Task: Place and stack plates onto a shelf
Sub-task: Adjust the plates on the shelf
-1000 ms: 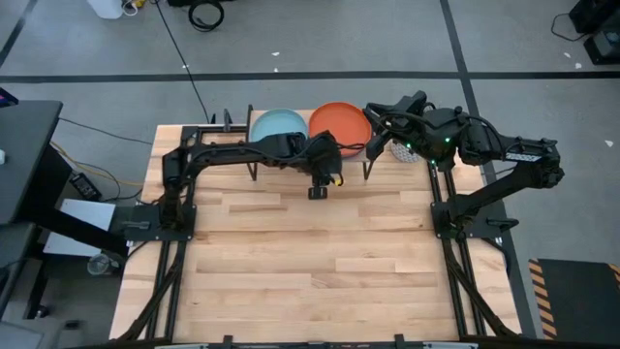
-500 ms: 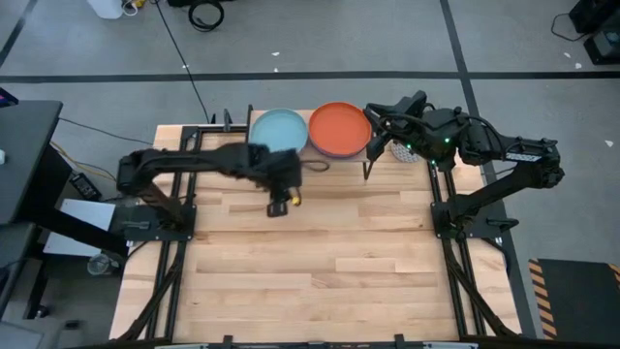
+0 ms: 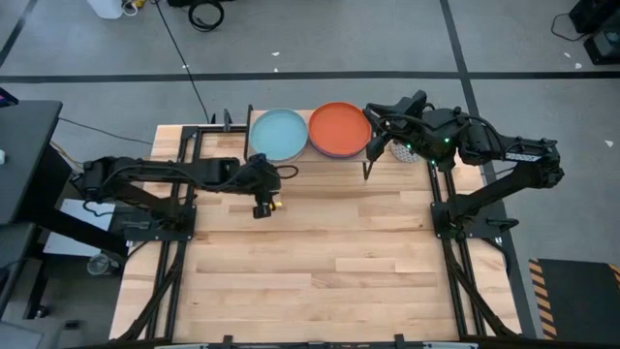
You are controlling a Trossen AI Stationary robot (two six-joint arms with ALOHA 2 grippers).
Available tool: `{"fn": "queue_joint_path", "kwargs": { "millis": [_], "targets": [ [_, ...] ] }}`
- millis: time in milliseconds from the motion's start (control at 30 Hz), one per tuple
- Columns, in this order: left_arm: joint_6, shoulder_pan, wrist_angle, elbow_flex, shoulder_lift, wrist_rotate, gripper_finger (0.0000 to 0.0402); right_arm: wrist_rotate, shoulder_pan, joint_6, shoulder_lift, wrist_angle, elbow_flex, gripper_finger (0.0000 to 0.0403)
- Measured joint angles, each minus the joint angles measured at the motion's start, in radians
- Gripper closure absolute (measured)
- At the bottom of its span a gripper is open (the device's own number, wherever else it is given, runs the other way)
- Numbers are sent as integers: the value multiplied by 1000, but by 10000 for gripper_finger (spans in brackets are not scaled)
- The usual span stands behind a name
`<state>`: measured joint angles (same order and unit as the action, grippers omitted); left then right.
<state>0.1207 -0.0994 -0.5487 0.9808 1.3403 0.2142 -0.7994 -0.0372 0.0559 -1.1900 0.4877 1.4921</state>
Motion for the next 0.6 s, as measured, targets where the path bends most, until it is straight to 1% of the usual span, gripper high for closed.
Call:
{"fn": "queue_joint_path", "kwargs": {
  "millis": [133,300,600],
  "targets": [
    [33,-9,71,-32,-7,12,260,0,0,2,0,-1,0,309],
    [57,-32,132,-55,-5,91,260,1,0,4,0,-2,0,309],
    [55,-112,161,-59,-5,90,260,3,0,4,0,-5,0,309]
  ]
}}
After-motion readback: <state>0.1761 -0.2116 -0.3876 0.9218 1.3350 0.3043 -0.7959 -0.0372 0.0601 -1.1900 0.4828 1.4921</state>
